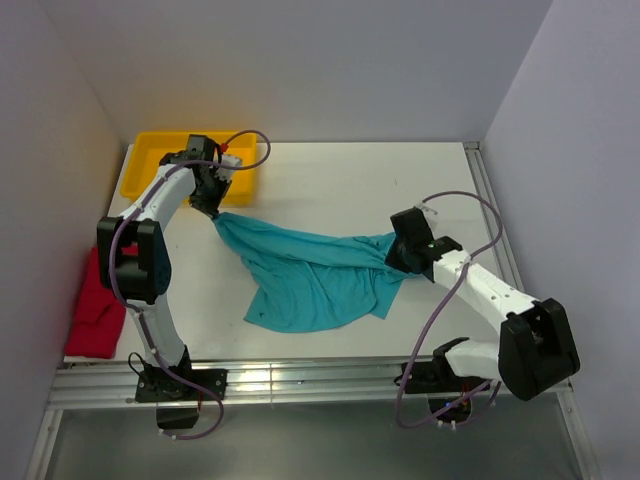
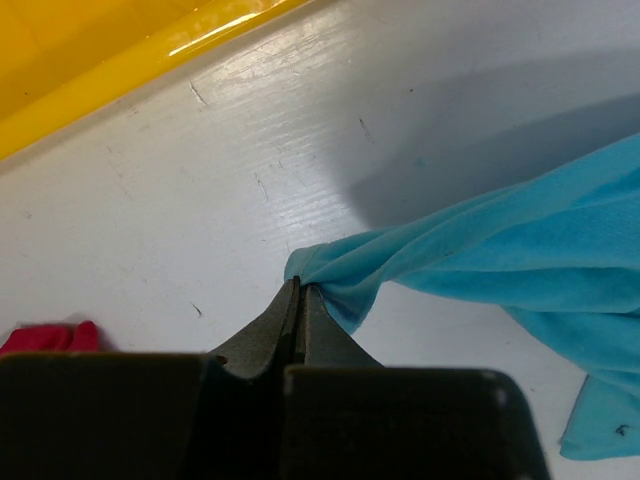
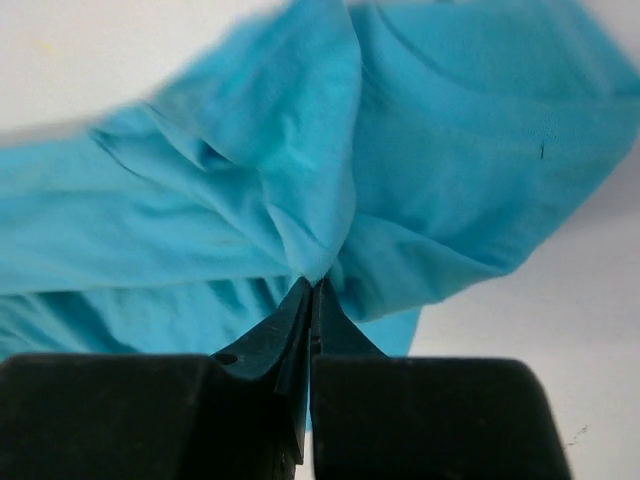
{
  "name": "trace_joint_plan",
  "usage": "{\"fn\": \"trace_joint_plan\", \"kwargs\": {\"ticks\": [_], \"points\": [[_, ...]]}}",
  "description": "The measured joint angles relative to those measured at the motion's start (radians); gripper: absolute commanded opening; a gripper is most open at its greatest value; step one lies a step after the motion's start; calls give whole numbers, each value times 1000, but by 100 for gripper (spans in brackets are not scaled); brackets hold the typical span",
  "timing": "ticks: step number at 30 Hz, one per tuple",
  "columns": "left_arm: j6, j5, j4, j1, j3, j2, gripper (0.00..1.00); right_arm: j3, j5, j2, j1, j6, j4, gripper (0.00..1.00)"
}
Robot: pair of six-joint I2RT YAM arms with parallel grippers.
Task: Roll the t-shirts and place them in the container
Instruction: Flatten the tshirt
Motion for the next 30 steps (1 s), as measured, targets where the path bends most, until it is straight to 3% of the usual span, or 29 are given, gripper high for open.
{"fn": "trace_joint_plan", "kwargs": {"ticks": [4, 8, 13, 17, 20, 24, 30], "points": [[-1, 0, -17, 0, 17, 0, 0, 148, 8, -7, -57, -30, -66, 0], [-8, -2, -68, 0, 138, 0, 0, 381, 2, -11, -168, -65, -116, 0], [-45, -36, -111, -11, 521, 60, 0, 727, -32, 47, -304, -100, -151, 0], [-62, -89, -83, -28, 818, 148, 0, 987, -84, 186, -394, -112, -167, 0], [-61, -145, 31, -51, 783, 130, 0, 1136, -111, 313, -429, -120, -174, 0], [-59, -187, 182, -76, 663, 106, 0, 1215, -127, 409, -443, -132, -182, 0], [-57, -230, 321, -90, 758, 167, 0, 1481, -152, 554, -472, -151, -170, 0]]}}
